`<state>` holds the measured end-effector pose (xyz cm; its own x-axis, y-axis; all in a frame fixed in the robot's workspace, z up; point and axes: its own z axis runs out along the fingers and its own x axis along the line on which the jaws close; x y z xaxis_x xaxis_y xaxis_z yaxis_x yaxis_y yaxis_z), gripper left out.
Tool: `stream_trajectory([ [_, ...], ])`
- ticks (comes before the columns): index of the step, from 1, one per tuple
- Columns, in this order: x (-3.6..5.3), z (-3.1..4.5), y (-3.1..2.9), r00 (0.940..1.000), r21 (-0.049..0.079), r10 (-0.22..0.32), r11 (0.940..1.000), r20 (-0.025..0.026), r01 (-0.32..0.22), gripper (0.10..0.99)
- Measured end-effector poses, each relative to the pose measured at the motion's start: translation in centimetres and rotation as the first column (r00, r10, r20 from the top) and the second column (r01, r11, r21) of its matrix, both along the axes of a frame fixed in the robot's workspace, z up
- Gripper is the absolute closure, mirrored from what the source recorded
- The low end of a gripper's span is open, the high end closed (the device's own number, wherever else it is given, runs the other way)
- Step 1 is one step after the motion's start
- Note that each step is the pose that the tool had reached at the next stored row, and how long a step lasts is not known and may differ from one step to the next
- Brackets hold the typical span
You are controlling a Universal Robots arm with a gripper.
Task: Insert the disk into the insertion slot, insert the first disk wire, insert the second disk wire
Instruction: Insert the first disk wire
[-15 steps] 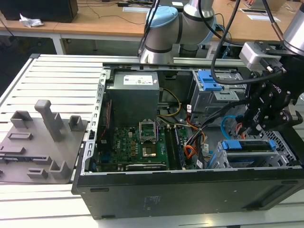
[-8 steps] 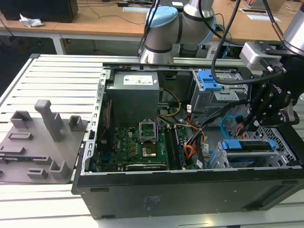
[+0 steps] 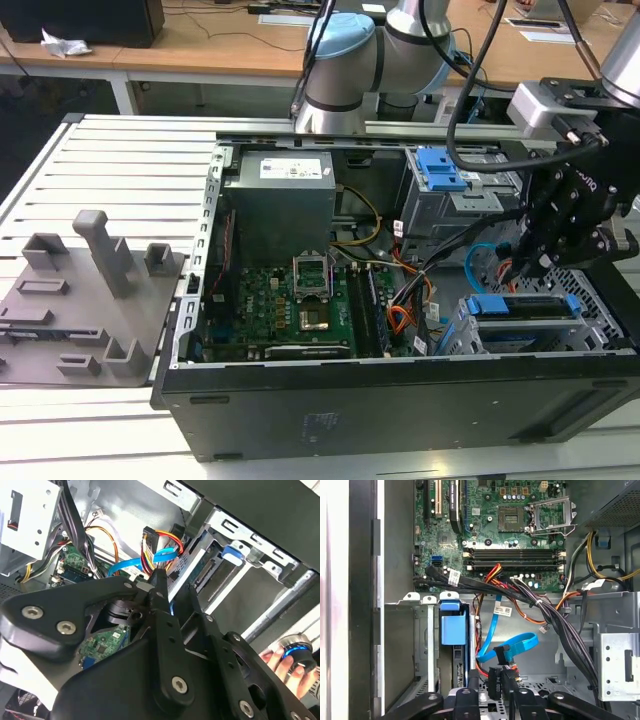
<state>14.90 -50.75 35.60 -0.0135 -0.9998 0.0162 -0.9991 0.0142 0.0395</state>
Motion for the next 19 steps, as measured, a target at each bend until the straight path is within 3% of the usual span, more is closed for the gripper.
stream_trajectory([
  [3,-0.01,0.01,-0.01,1.0,0.0,0.0,1.0,0.0001,0.0,0.761],
  [4,-0.01,0.01,-0.01,1.0,0.0,0.0,1.0,0.0001,0.0,0.78],
  [6,-0.01,0.01,-0.02,1.0,0.0,0.0,1.0,0.0001,0.0,0.906],
  [9,-0.01,0.01,-0.12,1.0,0.0,0.0,1.0,0.0001,0.0,0.925],
  [11,-0.01,0.01,-0.72,1.0,0.0,0.0,1.0,0.0001,0.0,0.925],
  [14,0.06,-0.05,-2.2,1.0,0.0,0.0,1.0,0.0001,0.0,0.925],
  [16,0.86,-0.34,-2.35,1.0,0.0,0.0,1.0,-0.0014,0.0,0.925],
  [19,1.18,-0.77,-2.36,1.0,0.0,0.0,1.0,-0.0022,0.0,0.925],
])
